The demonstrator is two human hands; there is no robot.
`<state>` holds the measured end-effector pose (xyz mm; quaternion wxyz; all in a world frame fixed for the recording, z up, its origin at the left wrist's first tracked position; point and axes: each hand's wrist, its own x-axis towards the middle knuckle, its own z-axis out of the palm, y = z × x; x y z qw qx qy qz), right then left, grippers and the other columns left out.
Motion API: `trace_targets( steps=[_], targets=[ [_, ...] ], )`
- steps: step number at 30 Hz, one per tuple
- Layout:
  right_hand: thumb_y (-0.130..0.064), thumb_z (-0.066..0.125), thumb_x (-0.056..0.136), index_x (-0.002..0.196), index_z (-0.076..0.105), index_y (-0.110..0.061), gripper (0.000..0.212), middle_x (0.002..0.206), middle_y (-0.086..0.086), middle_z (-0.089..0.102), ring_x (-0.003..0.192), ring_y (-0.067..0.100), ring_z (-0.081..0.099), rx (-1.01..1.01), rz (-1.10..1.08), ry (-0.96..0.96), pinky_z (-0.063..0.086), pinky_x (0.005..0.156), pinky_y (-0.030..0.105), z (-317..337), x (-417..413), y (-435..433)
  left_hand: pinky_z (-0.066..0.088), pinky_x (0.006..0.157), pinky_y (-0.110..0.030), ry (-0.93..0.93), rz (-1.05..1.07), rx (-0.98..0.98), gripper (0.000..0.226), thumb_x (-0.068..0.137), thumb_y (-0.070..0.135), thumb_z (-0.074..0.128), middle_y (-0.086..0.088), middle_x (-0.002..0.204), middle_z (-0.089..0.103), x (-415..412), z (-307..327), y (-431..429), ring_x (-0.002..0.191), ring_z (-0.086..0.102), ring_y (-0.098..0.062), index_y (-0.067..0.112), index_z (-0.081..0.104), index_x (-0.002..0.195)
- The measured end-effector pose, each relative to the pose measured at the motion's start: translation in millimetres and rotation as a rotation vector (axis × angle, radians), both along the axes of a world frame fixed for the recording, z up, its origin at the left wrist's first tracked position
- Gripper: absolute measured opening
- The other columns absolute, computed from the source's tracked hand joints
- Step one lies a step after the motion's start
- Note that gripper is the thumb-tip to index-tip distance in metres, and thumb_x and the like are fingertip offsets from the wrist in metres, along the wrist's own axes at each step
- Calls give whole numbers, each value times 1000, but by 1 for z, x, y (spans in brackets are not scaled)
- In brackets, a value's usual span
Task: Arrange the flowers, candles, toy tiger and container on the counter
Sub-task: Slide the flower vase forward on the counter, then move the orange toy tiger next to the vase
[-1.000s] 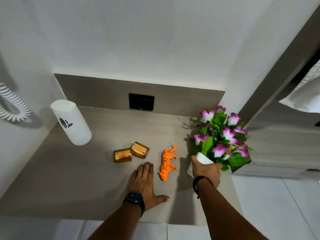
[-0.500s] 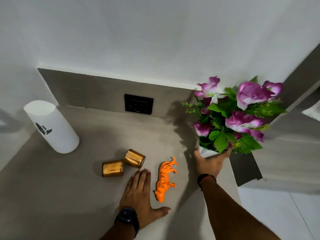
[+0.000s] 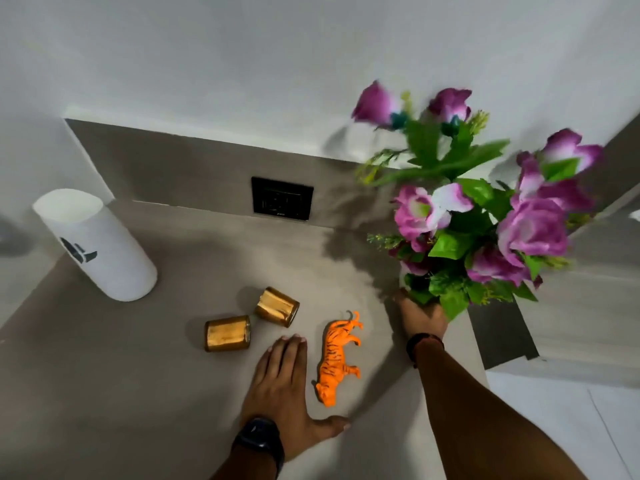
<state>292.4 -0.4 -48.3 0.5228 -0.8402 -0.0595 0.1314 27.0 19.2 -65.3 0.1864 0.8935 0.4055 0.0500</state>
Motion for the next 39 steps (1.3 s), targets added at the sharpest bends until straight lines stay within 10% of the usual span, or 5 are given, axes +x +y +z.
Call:
trace_targets(
  steps=[12, 17, 23, 29, 39],
  targets=[
    [-38, 87, 59, 145, 24, 4, 115, 140, 25, 43, 129, 37, 41, -18, -85, -200, 35, 108, 45, 12, -59, -9, 5, 117, -42, 35, -13, 52, 136, 47, 101, 27, -6, 158, 15, 1, 2, 0, 144, 8, -26, 14, 4, 149],
    [-48, 76, 67, 122, 51, -8, 73, 110, 19, 57, 106, 40, 54, -159, 146, -345, 46, 89, 46, 16, -119, -14, 7, 118, -44, 29, -44, 83, 131, 52, 98, 32, -9, 157, 18, 0, 2, -1, 143, 10, -27, 11, 8, 148],
    [-62, 72, 61, 128, 45, -27, 81, 118, 7, 52, 108, 30, 56, -417, 609, -257, 50, 88, 38, 22, -139, -20, 3, 118, -45, 59, -54, 109, 133, 50, 99, 27, -10, 158, 13, 0, 2, -2, 144, 4, -27, 12, 3, 148],
    [-50, 68, 70, 123, 46, -20, 65, 117, 13, 42, 107, 41, 50, -773, 471, -350, 48, 86, 44, 36, -135, -14, 3, 118, -45, 54, -23, 64, 136, 47, 102, 22, -7, 160, 4, 1, -1, -2, 145, -2, -25, 15, -6, 147],
    [-27, 68, 81, 94, 72, -9, 23, 89, 19, 72, 87, 34, 64, -157, 292, -122, 49, 80, 36, 52, -97, 17, -3, 117, -42, 19, -4, 68, 135, 47, 101, 22, -5, 160, 5, 2, -4, -2, 143, -2, -24, 16, -6, 148]
  ],
)
